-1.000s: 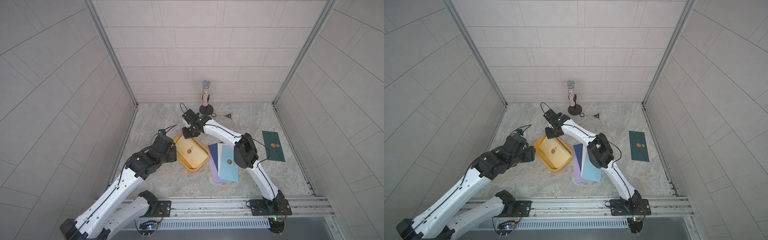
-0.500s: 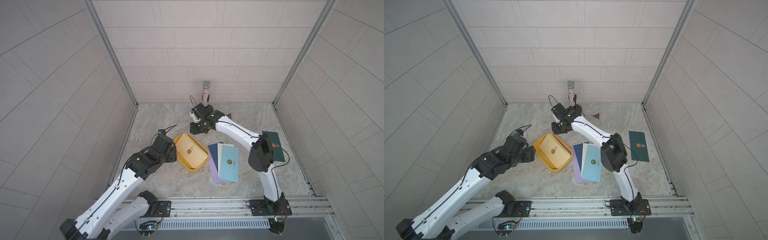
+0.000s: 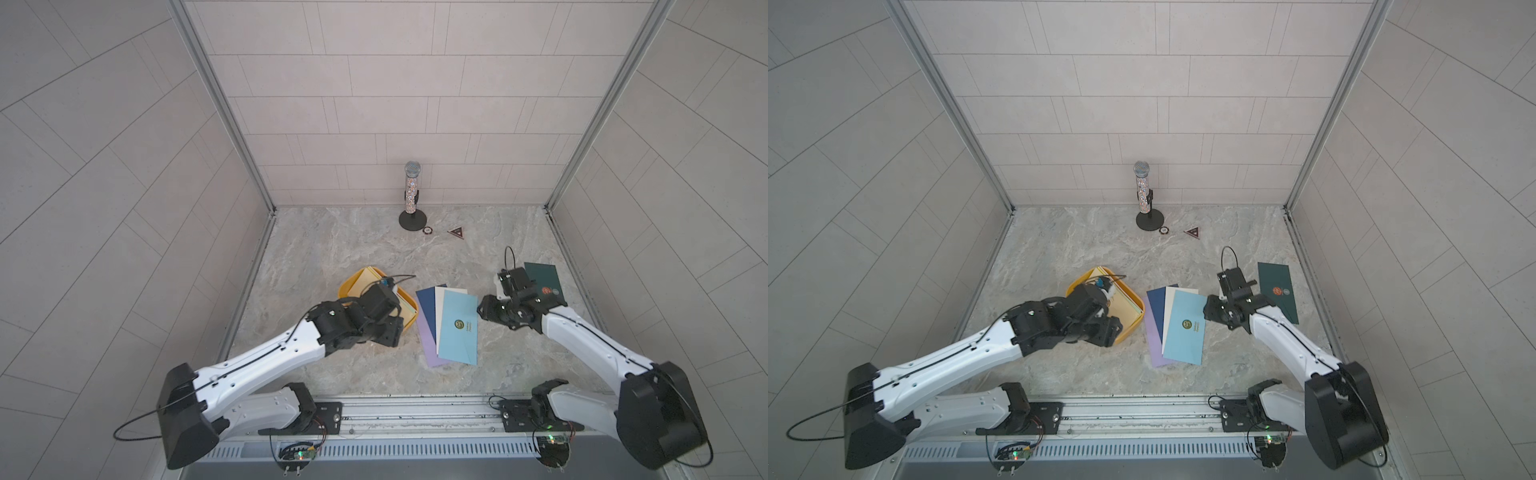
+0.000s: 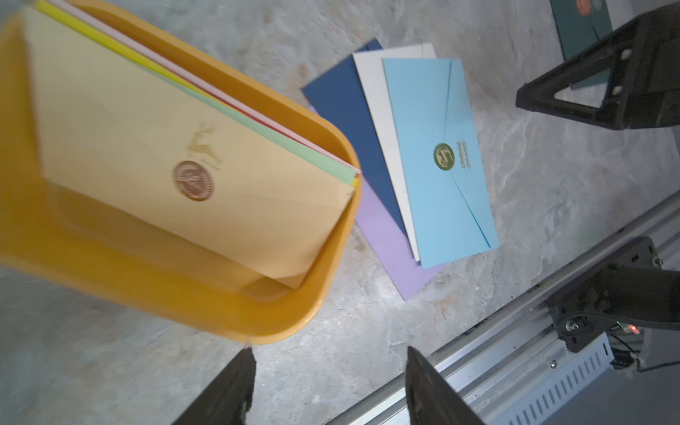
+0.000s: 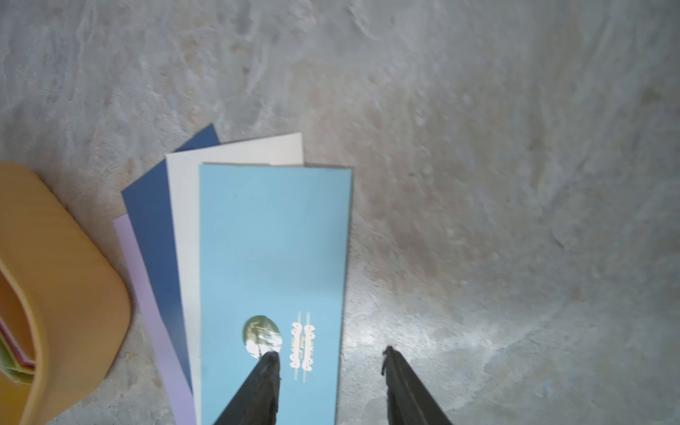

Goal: Put the sealed envelopes into the storage box
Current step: Place the envelope in the storage box, then pick up the envelope from the center of the board.

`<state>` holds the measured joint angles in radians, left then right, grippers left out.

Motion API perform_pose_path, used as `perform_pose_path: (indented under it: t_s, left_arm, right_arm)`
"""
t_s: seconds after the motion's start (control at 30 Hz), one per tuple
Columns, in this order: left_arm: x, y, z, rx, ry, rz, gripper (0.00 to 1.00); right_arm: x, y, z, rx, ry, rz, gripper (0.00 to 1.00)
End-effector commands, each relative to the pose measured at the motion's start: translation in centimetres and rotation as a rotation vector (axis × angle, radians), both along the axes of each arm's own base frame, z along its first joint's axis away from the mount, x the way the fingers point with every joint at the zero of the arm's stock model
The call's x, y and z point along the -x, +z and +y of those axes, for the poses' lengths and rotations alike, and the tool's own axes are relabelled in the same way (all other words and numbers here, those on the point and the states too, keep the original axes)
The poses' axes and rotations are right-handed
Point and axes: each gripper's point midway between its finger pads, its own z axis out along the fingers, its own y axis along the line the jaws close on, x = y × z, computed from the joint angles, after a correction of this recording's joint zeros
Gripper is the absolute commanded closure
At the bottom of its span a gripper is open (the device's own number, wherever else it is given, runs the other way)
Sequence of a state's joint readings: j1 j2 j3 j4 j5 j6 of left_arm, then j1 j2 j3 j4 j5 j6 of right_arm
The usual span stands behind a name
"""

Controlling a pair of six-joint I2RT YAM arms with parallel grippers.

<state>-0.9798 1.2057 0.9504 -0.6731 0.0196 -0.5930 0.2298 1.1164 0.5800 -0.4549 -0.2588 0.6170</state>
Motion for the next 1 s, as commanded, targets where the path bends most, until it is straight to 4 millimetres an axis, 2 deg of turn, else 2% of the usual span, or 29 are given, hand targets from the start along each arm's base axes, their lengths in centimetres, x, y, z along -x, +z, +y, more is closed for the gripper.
perform_pose_path:
  t_s: [0.0,0.13,0.3,0.5,0.63,0.83,0.97]
  left_arm:
    - [-0.7,-0.2,-5.3,0.067,-0.035,0.018,0.32]
    - [-1.8,-2.5,-10.2,0.062,-0.078,0.064,0.36]
    - [-3.3,-6.3,-13.3,-0.015,-0.093,0.117,0.46]
    - [-5.0,-10.2,-13.9,-0.087,-0.056,0.148,0.58]
    - [-5.8,-12.4,-12.9,-0.139,0.003,0.161,0.71]
    - [-5.8,-13.9,-12.2,-0.162,0.040,0.173,0.79]
    - [-5.5,-14.6,-11.8,-0.167,0.042,0.184,0.80]
  right_arm:
    - [-0.3,0.3,0.8,-0.119,-0.005,-0.061,0.46]
    - [0.6,-1.6,0.6,-0.159,-0.024,-0.003,0.46]
    - [1.2,-3.2,1.7,-0.239,-0.012,0.050,0.46]
    - [1.7,-4.7,2.1,-0.269,-0.009,0.101,0.46]
    - [1.8,-4.9,2.4,-0.292,-0.008,0.112,0.46]
    - [2.0,-5.2,3.0,-0.340,-0.009,0.125,0.46]
    - [1.6,-4.6,3.8,-0.394,0.011,0.111,0.49]
